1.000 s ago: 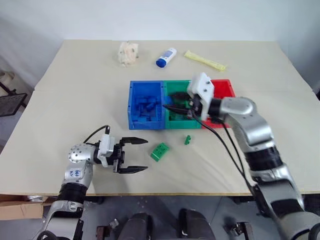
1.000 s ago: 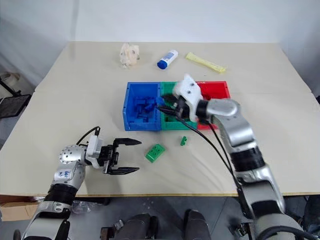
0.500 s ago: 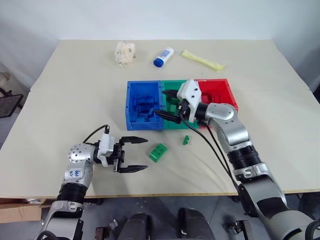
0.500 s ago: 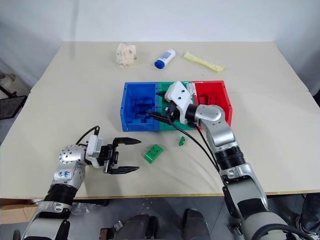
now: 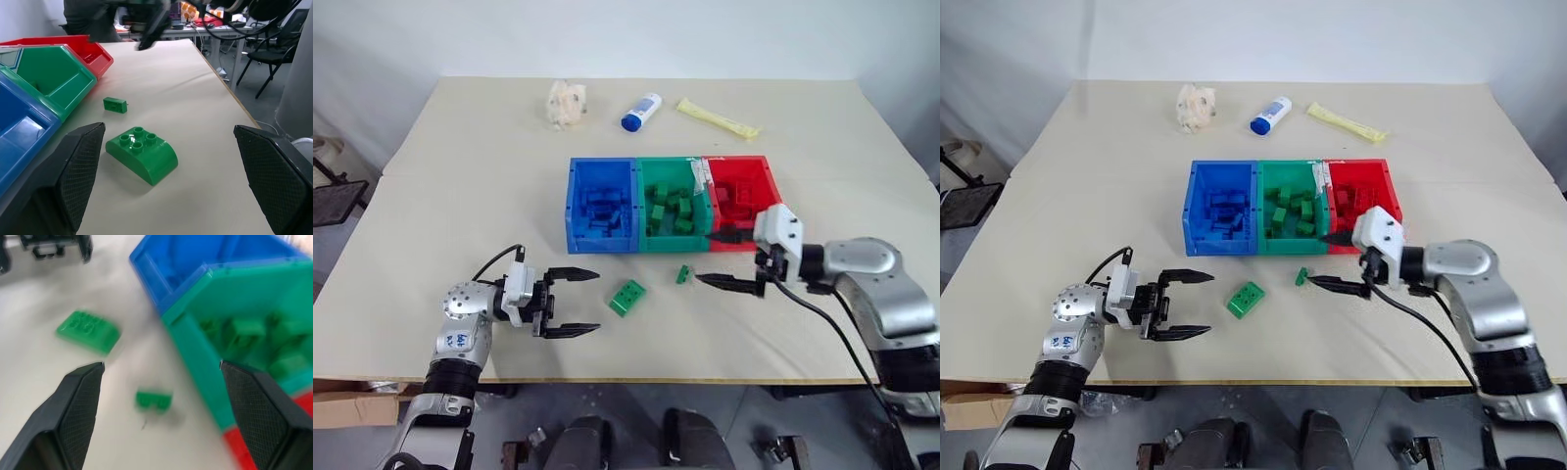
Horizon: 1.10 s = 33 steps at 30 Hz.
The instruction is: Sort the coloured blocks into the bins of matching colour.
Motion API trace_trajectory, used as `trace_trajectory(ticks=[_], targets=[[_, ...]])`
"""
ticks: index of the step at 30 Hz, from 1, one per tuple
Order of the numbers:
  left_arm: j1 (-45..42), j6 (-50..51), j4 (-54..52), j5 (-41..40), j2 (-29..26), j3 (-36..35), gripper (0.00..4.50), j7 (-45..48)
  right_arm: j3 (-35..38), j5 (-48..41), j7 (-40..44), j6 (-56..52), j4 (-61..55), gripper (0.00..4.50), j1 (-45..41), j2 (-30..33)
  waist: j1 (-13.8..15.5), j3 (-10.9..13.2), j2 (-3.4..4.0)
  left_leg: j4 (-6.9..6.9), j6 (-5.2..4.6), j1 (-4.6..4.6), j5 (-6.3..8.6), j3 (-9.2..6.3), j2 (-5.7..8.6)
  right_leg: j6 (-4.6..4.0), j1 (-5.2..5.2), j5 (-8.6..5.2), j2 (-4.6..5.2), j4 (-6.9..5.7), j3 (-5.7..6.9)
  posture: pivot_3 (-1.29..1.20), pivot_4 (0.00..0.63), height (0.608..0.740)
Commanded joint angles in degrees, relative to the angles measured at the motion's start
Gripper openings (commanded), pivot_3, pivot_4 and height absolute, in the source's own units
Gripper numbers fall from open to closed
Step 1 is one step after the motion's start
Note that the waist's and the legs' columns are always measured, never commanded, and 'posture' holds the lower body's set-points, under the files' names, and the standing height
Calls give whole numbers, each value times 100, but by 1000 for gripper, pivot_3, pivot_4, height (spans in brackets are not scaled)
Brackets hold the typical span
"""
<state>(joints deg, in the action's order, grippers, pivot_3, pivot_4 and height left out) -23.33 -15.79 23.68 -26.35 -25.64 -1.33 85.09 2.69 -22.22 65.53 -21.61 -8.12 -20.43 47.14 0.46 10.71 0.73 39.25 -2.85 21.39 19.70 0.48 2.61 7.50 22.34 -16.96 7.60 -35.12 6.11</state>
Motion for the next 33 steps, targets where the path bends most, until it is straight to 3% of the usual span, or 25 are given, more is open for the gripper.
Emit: trace_trajectory(ticks=[1,3,7,13,22,33], targets=[[-3,-77,-51,-19,-18,-63,4500,17,730,-226,-120,-426,-533,3945,642,433,30,0,0,0,0,1,0,5,0,0,-1,0,0,6,0,0,150,740],[17,-73,-72,-26,-6,-58,4500,13,1094,-287,-158,-611,-700,4457,1146,629,84,0,0,0,0,1,0,6,-3,0,-1,0,0,7,-1,0,150,740],[26,-72,-58,-35,-9,-57,4500,36,1590,-369,-223,-721,-983,4457,1787,751,102,0,0,1,0,0,0,11,-6,0,-4,0,0,13,-3,0,150,740],[-23,-95,9,-32,-27,-66,4500,78,1752,-420,-339,-741,-1199,4457,1997,720,94,0,0,1,0,-3,0,13,-9,0,-5,0,-3,12,-4,0,150,740],[-35,-104,-26,-26,-20,-71,4500,69,993,-354,-638,-696,-1175,4457,1535,402,95,0,-1,2,0,-5,0,10,-8,0,-10,0,-2,15,-3,0,150,740],[187,-53,-200,-48,-47,-169,4500,-192,-519,359,-1089,-195,11,4457,304,-832,82,0,-2,3,1,-6,0,11,-8,0,-8,0,-6,13,-2,0,150,740]])
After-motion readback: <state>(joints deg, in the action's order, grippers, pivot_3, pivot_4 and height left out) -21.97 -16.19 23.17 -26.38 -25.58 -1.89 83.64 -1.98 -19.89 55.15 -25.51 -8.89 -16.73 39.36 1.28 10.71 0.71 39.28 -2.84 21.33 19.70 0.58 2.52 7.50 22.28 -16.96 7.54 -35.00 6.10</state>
